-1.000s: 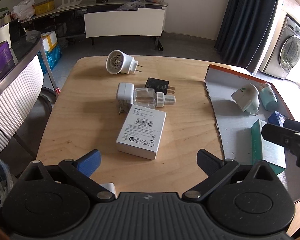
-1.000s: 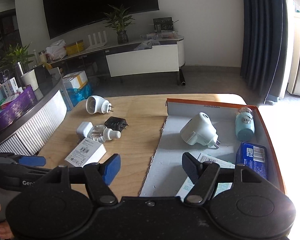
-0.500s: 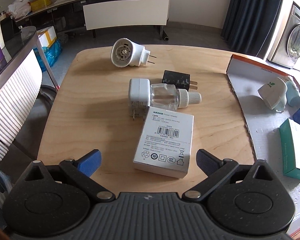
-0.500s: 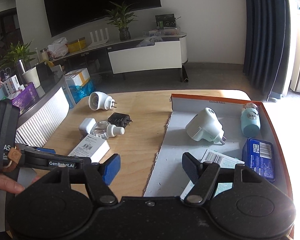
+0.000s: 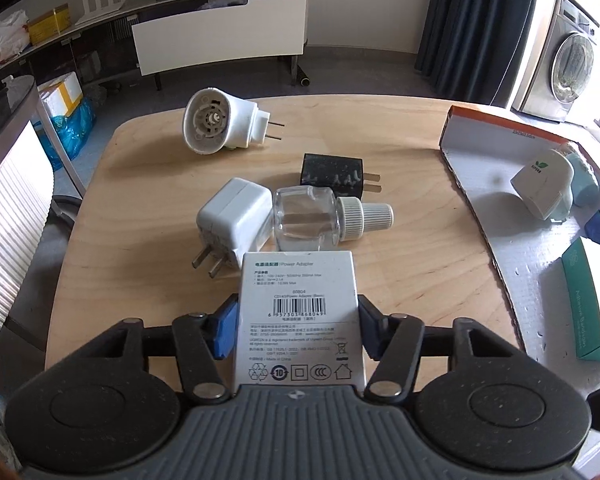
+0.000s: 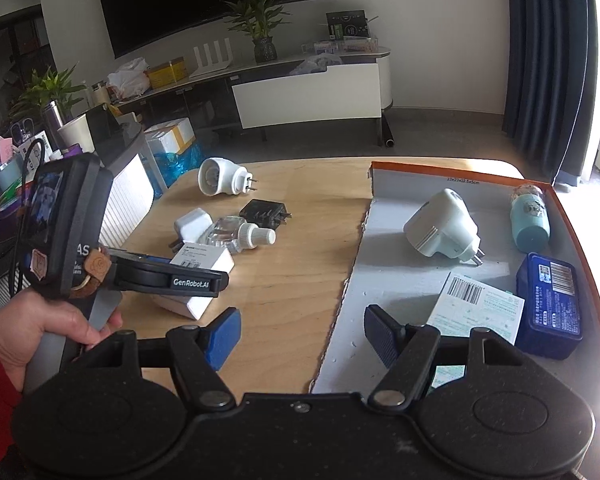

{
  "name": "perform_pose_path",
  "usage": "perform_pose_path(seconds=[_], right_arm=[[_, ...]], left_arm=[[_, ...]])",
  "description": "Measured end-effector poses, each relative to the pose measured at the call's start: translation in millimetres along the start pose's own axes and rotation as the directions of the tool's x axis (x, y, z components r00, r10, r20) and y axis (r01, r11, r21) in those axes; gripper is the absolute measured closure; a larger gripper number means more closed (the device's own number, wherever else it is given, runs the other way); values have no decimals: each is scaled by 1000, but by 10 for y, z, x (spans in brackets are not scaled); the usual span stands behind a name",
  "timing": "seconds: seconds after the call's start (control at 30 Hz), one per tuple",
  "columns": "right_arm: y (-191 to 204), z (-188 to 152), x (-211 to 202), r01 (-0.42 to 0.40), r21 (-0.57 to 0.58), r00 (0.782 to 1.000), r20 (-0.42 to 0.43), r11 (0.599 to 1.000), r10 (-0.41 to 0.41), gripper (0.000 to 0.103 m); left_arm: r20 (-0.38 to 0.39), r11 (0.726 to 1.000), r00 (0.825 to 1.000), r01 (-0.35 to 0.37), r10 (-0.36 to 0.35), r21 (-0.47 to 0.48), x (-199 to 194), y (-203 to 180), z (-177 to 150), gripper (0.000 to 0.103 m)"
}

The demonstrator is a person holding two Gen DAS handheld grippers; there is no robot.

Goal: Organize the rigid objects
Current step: 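Grasp the white square adapter with right tool while left tool holds the adapter box, then carry the adapter box with left tool while right tool carries the white adapter to the box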

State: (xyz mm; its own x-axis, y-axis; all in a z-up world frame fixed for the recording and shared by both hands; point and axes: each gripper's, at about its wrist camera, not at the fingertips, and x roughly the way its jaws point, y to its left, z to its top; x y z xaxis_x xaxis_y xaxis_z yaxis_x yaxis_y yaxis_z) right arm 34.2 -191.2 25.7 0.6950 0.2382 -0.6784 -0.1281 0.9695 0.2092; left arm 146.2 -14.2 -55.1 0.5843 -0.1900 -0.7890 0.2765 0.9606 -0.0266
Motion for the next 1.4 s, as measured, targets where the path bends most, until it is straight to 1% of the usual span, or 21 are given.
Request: perform_pose_path(seconds=[0.1,0.2,0.3,0.43,0.57,0.63,0.67,0.73,0.77,0.8,0.83,0.87,1.1,1.23,1.4], right_arm=[[168,-70,55,-38,-21,999,-29,999,37,21],[362,-139,113,-90,-35,994,-64,995,88,21],[603,-203,166,-147,-60,985,-97,987,141,21],[968,-290,248,-231,-108,968,-129,967,217,21],[1275,-347,397,-258,-127,959,-154,958,238,21],[1407,-373,478,-243,-146,963,-156,959,220,21],[1462,-387,525,-228,-159,966,-158,961,203,21],[1527,-416,629,-194,-171,972,-163,966,167,23],[1541,-428,655,-181,-179,977,-146,967,156,26],[1561,-433,670,-165,-202,981,-137,965,139,38],[1592,-440,663,-147,-229,984,-130,962,120,43],[1588,-436,666,-140,-239,985,-127,961,112,52],[1330,-406,513,-99,-177,991,-102,979,82,53],[1132,-306,313,-72,-146,997,-50,987,65,53],[909,-183,49,-39,-123,999,16,992,42,53]], left_arm=[[12,1000,1000,1,0,-16,-78,75,-37,44],[38,1000,999,-2,3,-28,-271,194,-82,43],[65,998,997,-44,47,-54,-483,352,-146,43],[88,986,991,-92,105,-137,-764,630,-307,43],[94,966,981,-144,168,-216,-1006,871,-513,43],[94,954,976,-166,194,-250,-1076,943,-589,43],[94,949,976,-165,196,-270,-1108,974,-623,43],[94,943,976,-162,197,-291,-1135,1005,-676,43],[94,941,975,-167,202,-293,-1140,997,-690,43],[95,940,974,-170,206,-297,-1149,985,-710,43],[97,939,975,-164,202,-303,-1156,975,-732,43],[99,938,976,-157,195,-308,-1155,964,-746,43],[109,945,982,-111,151,-307,-1139,779,-834,43],[109,953,989,-66,103,-297,-1114,619,-846,43],[125,967,989,-41,74,-253,-1124,361,-818,43]])
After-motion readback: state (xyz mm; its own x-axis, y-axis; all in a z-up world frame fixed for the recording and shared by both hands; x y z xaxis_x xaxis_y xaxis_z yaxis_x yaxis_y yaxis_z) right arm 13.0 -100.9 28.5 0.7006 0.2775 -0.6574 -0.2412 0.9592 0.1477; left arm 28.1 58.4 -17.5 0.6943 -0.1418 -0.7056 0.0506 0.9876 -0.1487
